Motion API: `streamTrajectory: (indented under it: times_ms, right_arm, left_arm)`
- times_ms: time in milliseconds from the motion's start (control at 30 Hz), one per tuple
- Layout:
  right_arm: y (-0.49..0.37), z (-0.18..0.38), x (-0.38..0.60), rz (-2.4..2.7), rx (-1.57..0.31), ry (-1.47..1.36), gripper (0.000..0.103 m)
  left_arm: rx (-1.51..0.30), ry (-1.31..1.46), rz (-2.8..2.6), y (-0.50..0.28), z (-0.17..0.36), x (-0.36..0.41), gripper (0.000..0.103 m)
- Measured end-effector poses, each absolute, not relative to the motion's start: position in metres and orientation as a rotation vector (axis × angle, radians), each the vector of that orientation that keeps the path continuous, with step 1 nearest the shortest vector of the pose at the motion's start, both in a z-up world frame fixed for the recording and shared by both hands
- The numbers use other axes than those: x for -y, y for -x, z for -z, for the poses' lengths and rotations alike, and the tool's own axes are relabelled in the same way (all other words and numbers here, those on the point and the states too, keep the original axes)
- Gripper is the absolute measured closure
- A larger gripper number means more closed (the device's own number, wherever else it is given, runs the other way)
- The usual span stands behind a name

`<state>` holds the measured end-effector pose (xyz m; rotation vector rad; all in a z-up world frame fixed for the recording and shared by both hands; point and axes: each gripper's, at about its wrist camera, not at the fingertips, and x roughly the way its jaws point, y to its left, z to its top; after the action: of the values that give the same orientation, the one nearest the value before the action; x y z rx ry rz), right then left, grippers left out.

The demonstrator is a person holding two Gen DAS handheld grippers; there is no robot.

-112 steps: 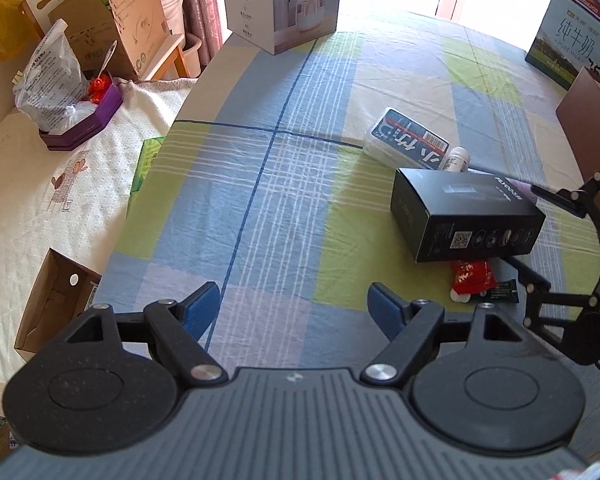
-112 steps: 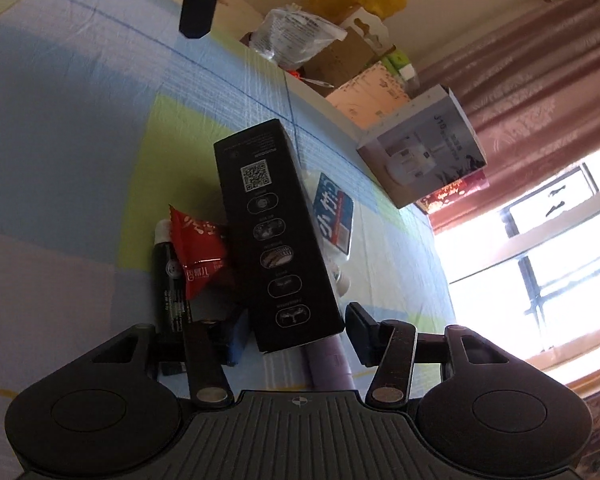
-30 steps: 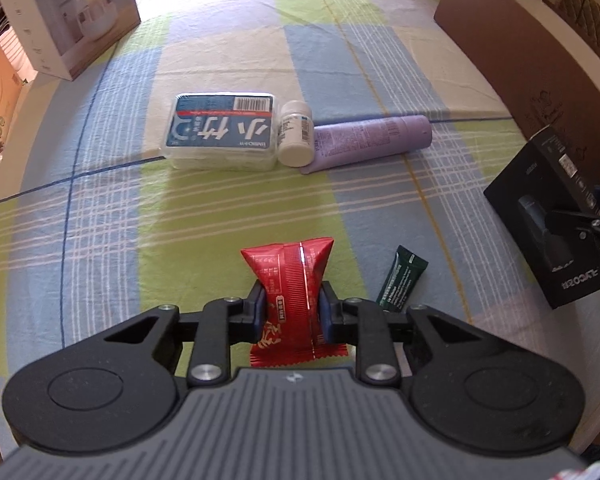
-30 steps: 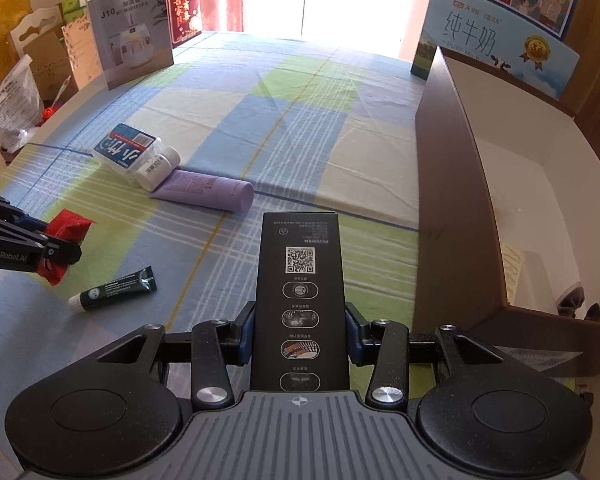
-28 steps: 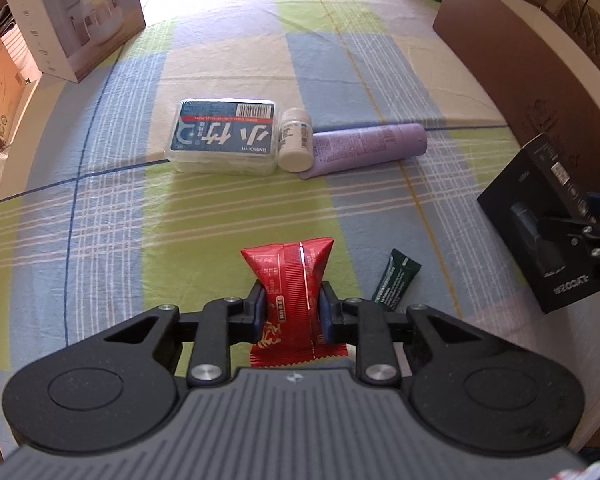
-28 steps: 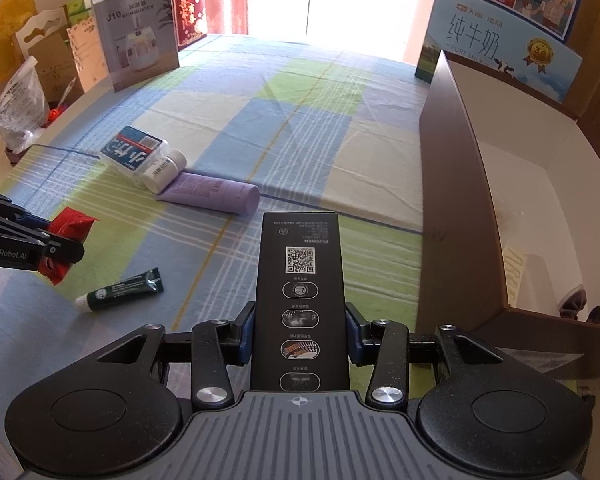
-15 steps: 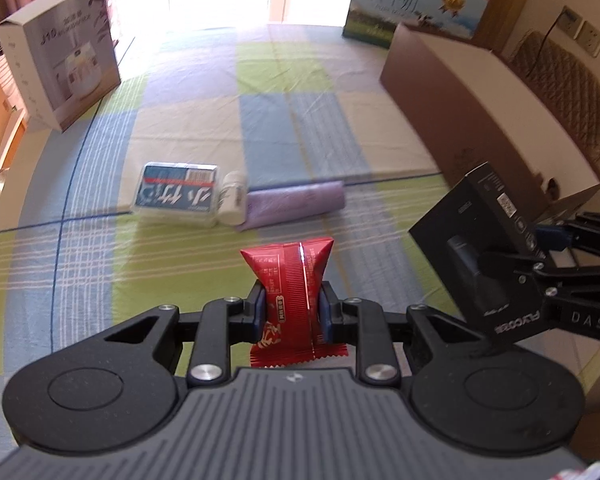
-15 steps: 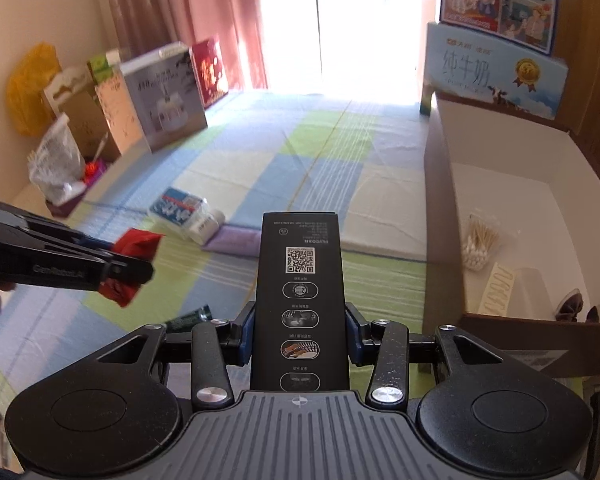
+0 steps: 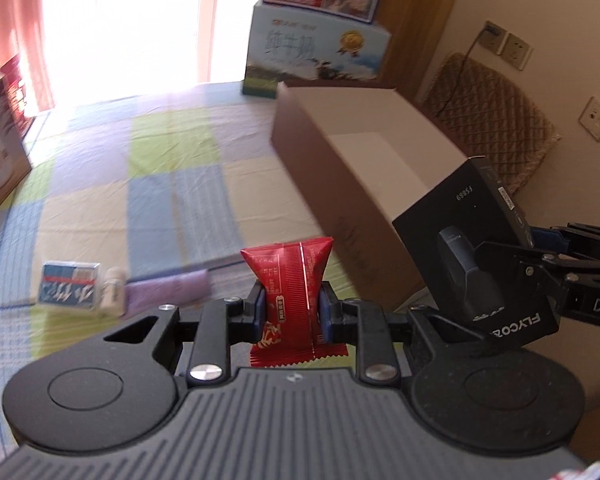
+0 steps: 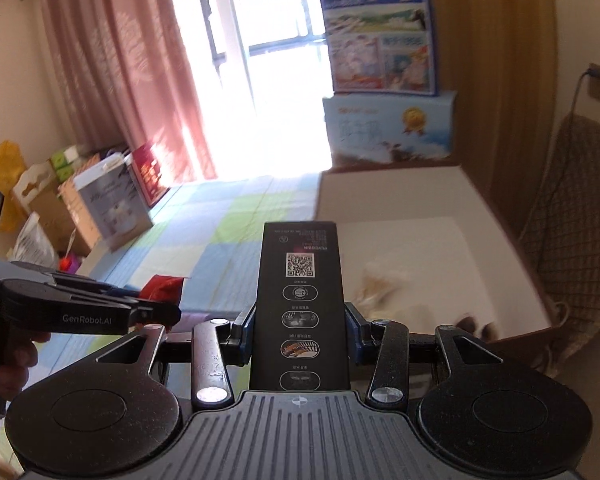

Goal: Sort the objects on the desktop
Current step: 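Carry the red packet and black box in both grippers over the brown box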

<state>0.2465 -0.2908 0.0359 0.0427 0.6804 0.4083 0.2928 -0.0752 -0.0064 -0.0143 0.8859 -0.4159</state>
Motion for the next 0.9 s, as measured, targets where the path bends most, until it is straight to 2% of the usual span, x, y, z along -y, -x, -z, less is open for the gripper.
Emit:
streamTrajectory:
  times_ms: [400,900]
  right_arm:
    - [-0.320,-0.050,0.364,-0.330,-0.641,-0.036,0.063]
    - [-0.427,0.004,0.383,-0.349,-0.744,0.000,0.063]
  left_arm:
    - [-0.838,-0.002,0.527,-0.343,-0.012,0.182,0.082]
    - [-0.972,0.015,0.448,-0.434,0.040,0.262,0.081]
